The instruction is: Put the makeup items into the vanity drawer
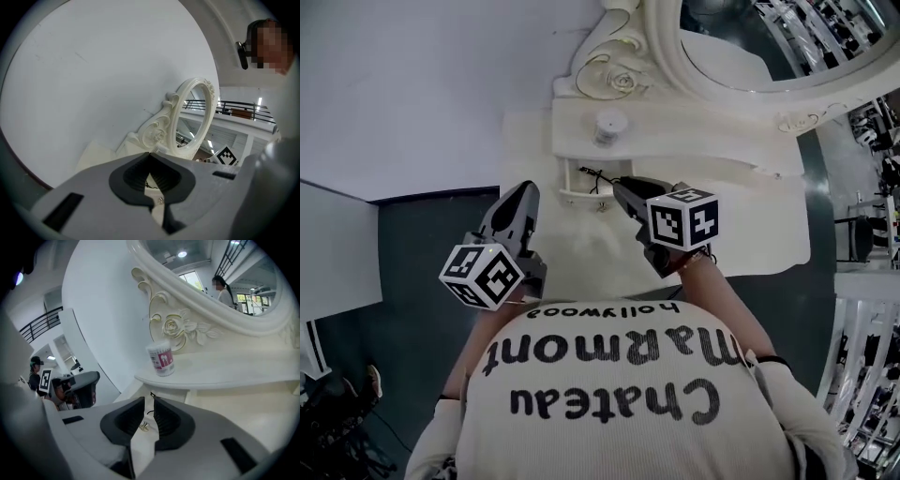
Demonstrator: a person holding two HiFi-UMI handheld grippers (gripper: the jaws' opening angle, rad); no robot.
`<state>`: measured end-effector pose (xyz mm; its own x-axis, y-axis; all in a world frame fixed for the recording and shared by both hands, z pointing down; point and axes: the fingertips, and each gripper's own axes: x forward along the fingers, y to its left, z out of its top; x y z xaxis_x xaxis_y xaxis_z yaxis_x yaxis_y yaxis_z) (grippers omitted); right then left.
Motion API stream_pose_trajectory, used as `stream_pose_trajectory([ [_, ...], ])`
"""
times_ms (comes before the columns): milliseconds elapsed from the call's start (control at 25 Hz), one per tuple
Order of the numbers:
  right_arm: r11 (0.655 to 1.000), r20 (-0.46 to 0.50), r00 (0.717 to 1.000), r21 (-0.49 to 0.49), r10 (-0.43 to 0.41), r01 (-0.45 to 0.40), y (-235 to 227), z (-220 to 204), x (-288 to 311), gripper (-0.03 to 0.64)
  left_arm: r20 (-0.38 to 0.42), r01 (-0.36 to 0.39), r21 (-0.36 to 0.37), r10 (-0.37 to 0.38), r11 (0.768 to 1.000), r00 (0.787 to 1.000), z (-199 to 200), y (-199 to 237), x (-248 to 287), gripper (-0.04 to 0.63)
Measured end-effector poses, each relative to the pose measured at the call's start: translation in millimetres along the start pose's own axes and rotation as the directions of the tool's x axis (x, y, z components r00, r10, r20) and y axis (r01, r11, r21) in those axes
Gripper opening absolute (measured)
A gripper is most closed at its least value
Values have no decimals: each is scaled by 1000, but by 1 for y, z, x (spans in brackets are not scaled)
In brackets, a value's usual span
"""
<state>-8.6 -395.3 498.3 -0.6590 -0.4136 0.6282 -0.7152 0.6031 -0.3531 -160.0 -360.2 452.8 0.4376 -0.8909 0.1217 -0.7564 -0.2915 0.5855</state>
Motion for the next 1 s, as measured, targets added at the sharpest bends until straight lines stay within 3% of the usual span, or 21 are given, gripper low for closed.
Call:
stream_pose_trajectory([
  [240,991,183,983,130,5,-29,2,-3,-43,51,-30,17,54,-16,998,999,-16,-39,-13,8],
  [560,979,407,913,195,-20,-65,1,-7,-125,35,-34,52,130,-48,990,998,-30,-98,-36,8],
  [800,987,497,866,160,-54,-30,5,-17,-174,34,-41,48,166,-42,985,998,-43,-125,-55,8],
  [1000,984,516,853,176,-79,-15,1,-37,-195,34,-41,40,170,-34,985,999,-54,-139,-67,8],
])
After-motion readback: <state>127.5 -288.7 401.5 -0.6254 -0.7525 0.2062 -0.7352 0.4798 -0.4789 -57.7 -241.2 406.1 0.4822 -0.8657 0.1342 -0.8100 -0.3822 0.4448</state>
